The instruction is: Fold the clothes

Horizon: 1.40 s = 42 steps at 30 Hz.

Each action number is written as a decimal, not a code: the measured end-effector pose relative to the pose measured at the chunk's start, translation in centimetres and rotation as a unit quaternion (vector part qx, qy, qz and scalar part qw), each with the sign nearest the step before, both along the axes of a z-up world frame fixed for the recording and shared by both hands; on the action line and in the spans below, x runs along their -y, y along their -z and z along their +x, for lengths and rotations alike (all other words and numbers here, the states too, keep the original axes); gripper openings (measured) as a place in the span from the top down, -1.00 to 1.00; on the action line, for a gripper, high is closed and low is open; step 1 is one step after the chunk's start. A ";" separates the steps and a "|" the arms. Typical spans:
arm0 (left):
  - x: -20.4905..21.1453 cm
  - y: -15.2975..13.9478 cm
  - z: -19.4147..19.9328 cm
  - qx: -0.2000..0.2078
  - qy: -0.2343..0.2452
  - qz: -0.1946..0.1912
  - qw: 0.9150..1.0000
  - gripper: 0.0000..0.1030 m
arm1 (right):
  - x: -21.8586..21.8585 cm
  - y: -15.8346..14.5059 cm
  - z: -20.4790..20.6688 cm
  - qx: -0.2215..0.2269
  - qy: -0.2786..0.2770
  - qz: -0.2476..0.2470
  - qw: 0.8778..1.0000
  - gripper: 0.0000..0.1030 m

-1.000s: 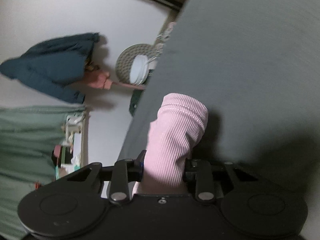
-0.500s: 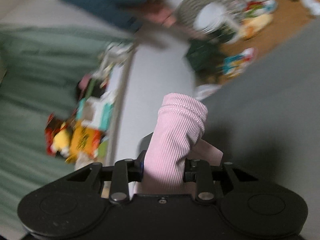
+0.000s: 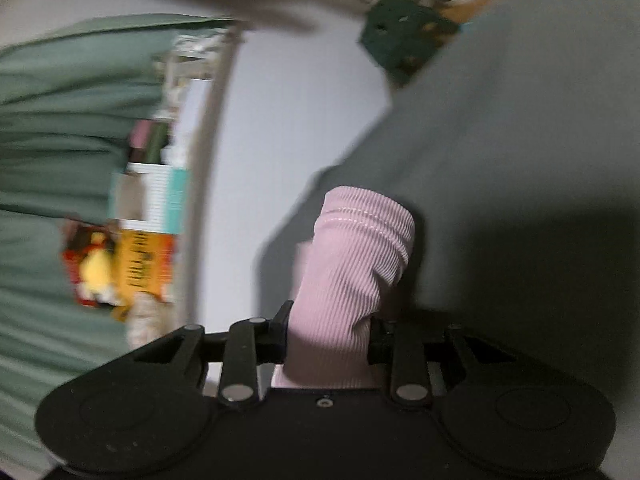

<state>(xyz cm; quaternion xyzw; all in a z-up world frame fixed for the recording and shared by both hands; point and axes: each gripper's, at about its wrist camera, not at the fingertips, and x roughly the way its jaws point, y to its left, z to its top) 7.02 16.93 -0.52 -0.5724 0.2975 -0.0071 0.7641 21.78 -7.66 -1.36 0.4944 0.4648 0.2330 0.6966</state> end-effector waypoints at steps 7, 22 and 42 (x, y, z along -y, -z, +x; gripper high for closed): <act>-0.2 1.7 -0.1 -0.048 -0.027 -0.044 0.998 0.35 | 0.8 0.0 -1.5 0.013 -0.009 -0.047 0.999 0.34; 2.1 -3.4 -0.9 -0.100 -0.139 0.107 0.979 -0.66 | 4.7 -6.8 -3.7 0.072 0.019 -0.191 0.979 -0.65; 10.9 -10.9 -5.0 -0.022 0.003 0.406 0.914 -0.98 | 6.9 -14.4 -23.5 0.282 0.093 -0.335 0.894 -1.00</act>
